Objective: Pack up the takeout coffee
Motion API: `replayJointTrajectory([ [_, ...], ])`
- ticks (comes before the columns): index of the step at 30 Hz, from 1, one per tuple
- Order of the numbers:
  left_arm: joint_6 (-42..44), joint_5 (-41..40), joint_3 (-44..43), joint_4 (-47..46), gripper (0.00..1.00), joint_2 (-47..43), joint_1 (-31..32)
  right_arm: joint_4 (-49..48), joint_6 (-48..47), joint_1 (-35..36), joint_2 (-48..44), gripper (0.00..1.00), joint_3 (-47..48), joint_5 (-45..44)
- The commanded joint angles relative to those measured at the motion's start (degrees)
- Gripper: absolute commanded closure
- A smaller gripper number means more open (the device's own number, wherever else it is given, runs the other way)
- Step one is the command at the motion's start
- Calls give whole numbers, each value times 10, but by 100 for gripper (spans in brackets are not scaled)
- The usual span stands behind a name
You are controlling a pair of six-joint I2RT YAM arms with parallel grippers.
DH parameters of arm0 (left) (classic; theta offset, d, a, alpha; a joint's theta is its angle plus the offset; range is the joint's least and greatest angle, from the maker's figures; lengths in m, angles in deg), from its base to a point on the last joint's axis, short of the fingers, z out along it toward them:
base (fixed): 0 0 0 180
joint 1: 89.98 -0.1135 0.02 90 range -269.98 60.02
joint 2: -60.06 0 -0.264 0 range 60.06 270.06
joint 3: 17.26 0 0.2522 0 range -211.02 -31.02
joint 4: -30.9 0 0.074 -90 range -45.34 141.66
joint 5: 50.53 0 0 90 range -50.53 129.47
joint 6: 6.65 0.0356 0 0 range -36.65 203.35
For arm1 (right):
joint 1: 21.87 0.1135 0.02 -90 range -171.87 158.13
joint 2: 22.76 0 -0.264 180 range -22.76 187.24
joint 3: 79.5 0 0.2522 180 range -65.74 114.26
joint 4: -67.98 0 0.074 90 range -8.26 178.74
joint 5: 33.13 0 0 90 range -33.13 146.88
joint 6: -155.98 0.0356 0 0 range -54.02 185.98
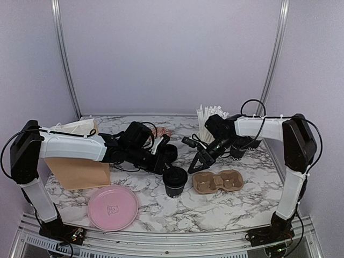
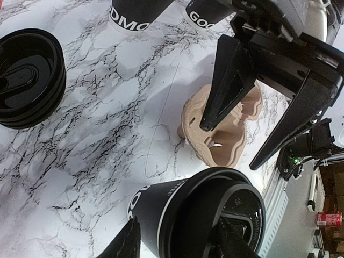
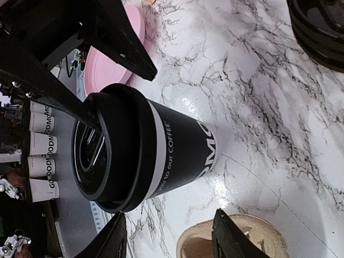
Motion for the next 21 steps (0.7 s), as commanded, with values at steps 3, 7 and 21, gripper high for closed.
replayJointTrajectory([
  [3, 23, -8, 20, 97, 53, 38, 7, 15, -8, 19, 34, 50, 27, 24],
  [7, 20, -8, 21, 98, 53, 42, 7, 13, 4, 23, 53, 51, 27, 9],
  [21, 14, -18, 22, 107, 54, 51, 6, -2, 34, 29, 78, 55, 2, -75],
])
